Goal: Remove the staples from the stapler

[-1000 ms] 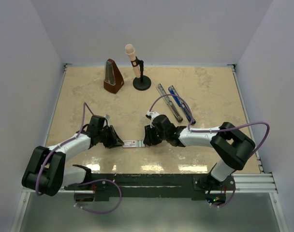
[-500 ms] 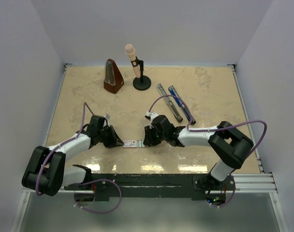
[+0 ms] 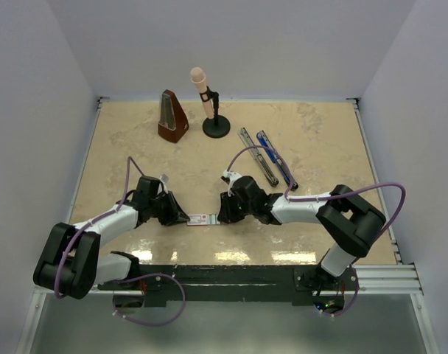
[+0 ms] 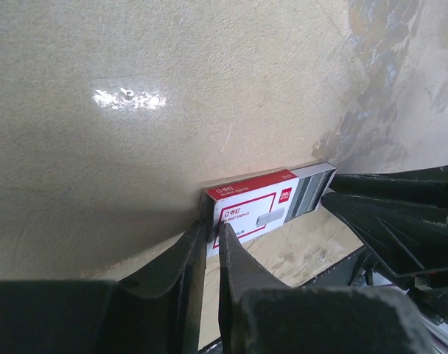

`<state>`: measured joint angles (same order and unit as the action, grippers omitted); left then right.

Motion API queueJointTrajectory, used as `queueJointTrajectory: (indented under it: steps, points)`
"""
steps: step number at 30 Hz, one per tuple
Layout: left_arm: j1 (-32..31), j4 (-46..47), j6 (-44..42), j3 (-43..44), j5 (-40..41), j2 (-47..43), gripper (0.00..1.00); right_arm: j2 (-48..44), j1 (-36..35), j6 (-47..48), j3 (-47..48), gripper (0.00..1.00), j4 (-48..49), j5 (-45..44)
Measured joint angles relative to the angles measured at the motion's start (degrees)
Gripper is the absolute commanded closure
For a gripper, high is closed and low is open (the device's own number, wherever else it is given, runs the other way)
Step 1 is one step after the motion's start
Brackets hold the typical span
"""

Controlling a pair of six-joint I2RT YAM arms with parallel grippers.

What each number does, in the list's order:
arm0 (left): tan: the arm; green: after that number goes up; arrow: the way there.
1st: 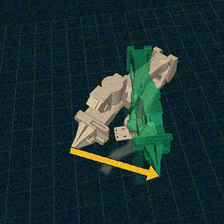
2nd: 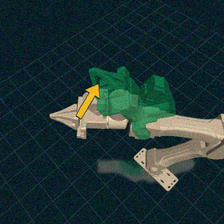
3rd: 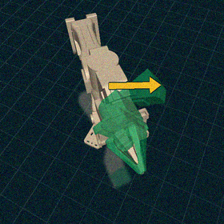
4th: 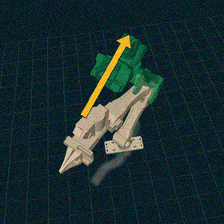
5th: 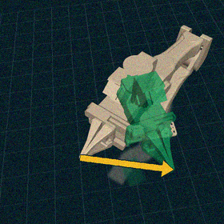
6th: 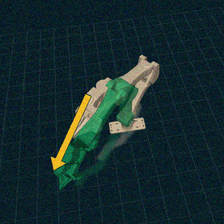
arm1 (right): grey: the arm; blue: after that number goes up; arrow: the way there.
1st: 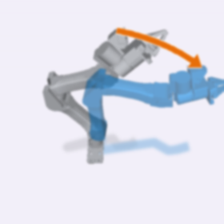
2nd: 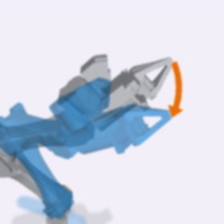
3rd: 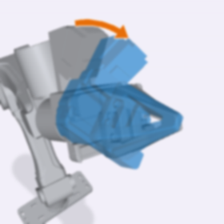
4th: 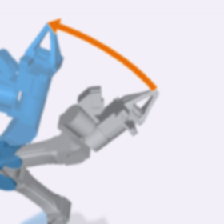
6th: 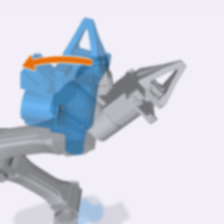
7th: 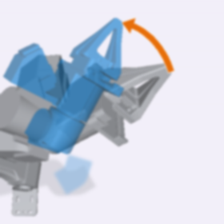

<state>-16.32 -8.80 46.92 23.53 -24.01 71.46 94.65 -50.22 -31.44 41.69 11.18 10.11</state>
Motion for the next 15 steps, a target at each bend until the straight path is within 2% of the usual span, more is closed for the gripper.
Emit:
queueJointTrajectory:
  steps: [15]
  points:
    - [-0.76, 1.66, 0.59, -0.94, -0.31, 0.0, 0.85, 0.52, 0.02, -1.9, -0.96, 0.8, 2.43, 0.31]
